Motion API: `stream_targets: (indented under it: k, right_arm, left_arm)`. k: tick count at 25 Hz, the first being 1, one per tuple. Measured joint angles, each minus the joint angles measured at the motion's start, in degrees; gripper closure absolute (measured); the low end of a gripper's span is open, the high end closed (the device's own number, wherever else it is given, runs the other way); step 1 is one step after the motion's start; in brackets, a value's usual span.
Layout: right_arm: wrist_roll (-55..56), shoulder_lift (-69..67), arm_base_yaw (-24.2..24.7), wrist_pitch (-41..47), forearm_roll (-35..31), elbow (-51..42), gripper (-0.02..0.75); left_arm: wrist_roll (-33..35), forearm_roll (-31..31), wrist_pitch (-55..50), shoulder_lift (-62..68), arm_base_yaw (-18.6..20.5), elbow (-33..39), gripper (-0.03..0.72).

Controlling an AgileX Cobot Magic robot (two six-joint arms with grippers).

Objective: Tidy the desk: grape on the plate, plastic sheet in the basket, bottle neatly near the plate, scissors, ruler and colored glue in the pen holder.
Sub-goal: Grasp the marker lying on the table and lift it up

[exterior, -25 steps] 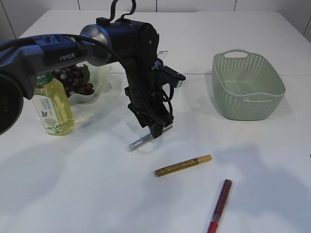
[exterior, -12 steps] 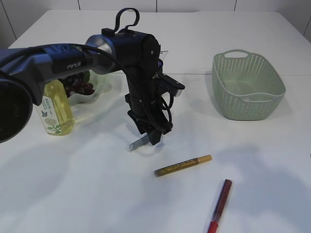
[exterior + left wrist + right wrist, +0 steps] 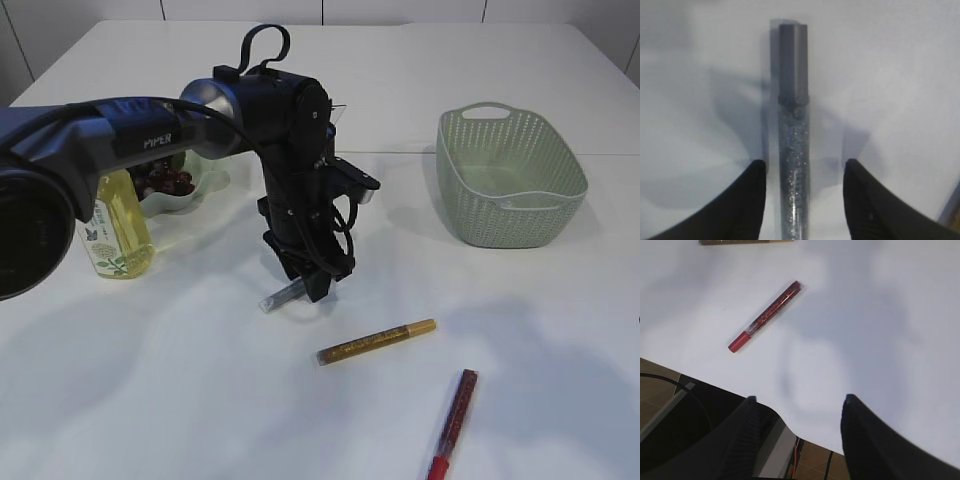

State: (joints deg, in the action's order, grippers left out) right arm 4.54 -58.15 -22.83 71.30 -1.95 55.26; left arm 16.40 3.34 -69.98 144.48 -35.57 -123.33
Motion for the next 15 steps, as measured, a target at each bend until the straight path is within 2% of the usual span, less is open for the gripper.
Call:
stream_targets:
  k: [8, 15]
  right_arm:
    - [0.0, 0.0, 0.0, 0.0, 0.0, 0.0, 0.321]
    - [0.0, 0.0, 0.0, 0.0, 0.0, 0.0, 0.324]
  left_arm:
    - [0.0, 0.0, 0.0, 0.0, 0.0, 0.0, 0.370]
    - [0.0, 0.0, 0.0, 0.0, 0.0, 0.0, 0.377]
